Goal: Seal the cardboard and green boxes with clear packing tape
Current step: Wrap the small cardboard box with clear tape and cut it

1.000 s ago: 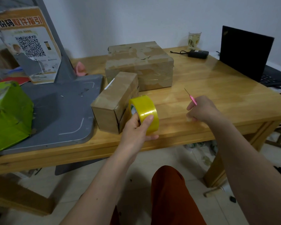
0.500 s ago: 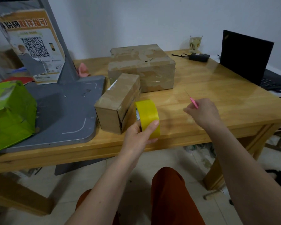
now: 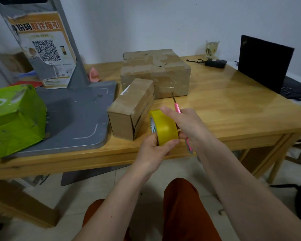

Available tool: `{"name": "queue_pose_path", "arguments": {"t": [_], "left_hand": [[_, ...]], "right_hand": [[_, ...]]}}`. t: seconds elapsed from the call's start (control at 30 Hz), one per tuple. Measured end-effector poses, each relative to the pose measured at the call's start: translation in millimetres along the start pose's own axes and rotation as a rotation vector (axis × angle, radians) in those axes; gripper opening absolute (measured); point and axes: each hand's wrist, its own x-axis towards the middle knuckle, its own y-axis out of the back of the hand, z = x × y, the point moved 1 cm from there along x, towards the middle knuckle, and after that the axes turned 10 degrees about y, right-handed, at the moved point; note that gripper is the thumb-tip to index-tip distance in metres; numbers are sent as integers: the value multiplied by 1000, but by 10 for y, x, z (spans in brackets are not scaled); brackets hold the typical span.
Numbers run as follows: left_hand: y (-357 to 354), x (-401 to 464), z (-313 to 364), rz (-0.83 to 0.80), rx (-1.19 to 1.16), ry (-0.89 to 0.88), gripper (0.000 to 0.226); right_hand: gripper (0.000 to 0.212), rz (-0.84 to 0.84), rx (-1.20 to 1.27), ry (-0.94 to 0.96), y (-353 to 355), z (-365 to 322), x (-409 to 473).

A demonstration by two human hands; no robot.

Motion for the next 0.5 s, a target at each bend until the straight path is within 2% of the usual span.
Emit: {"name": "queue_pose_path", "arguments": {"t": [0.07,0.2,0.27,0.43,0.5], "left_hand": [[-5,-22,-7,-5,13,-22,18],[-8,-67,8,-63,34,-79,38],[-13,-70,10,-65,30,-85,41],[-27,-60,-24,-30,37,-63,23],[-12,-50,-11,-39,49,-68,22]], "right_hand": [[33,0,27,-16,-3,15,-17],[26,-42,107,-29,26,53,-81],[24,-57,142,-18,56,64,-117],[17,-113,183,3,104,91,-185],[13,-130,215,11,112,99,-194]]}}
